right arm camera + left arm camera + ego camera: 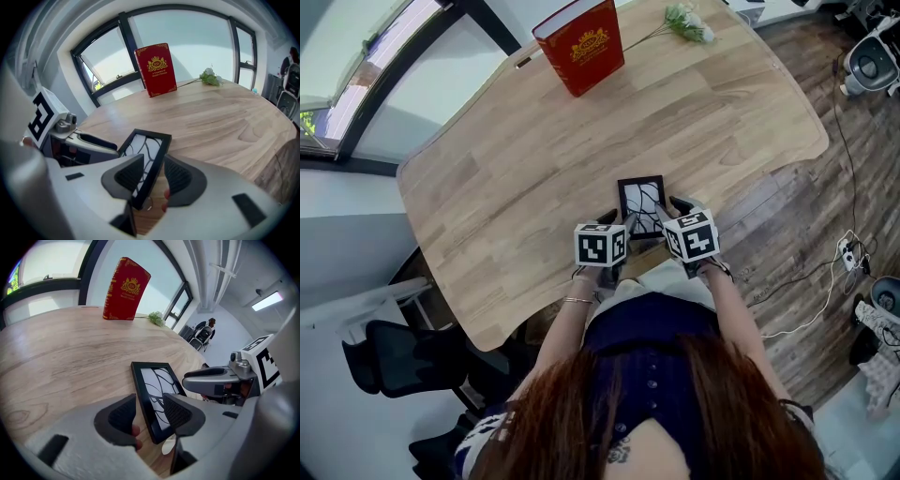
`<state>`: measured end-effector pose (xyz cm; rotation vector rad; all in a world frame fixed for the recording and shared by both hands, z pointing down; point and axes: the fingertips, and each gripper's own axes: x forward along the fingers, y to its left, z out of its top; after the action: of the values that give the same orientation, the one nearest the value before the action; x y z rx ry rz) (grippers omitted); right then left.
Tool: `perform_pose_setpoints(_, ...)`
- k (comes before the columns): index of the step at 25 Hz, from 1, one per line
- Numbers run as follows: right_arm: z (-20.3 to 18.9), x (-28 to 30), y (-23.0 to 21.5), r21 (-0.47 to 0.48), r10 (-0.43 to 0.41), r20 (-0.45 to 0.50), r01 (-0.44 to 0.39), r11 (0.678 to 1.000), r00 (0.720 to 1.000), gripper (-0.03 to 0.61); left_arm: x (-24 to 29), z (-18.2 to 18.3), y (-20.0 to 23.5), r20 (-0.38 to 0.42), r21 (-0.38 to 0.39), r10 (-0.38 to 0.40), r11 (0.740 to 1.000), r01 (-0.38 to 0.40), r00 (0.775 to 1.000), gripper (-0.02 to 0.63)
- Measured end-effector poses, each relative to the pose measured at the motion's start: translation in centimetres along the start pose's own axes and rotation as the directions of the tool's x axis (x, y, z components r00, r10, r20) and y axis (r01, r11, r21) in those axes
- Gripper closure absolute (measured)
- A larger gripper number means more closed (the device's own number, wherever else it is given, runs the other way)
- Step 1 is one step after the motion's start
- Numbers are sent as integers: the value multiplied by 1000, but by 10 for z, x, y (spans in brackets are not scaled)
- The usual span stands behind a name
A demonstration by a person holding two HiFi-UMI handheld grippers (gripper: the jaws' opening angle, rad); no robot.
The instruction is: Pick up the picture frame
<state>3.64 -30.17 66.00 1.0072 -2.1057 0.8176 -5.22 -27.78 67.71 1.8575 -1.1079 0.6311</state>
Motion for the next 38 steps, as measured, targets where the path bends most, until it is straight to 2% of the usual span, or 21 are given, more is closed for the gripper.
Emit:
perform_pose_setpoints(13, -9, 13, -3, 65, 19, -27, -18, 998, 999, 456, 8, -7, 9, -18, 20, 50, 999, -50, 999, 439)
perform_pose_setpoints(19, -19, 20, -4, 127, 20, -43, -14, 992, 999, 445, 8, -7, 11, -16, 52, 72, 996, -71, 997, 454)
perform_pose_setpoints(21, -19, 20, -3, 149, 25, -36, -19, 989, 999, 460, 9, -8, 9, -21, 42, 63, 997, -62, 998, 461)
perform_pose_setpoints(22, -20, 20, -2, 157, 26, -32, -21, 987, 999, 464, 9, -8, 8, -24, 31, 54, 998, -54, 998, 485)
perform_pose_setpoints(30, -20, 15, -2, 138, -2, -14, 4, 990, 1000, 479, 6, -6, 6, -18, 23, 59, 998, -59, 998, 511)
perform_pose_setpoints(38, -7, -5, 2, 99, -51, 82, 43, 994, 995, 497, -8, 4, -3, 48, 51, 71, 996, -73, 996, 520)
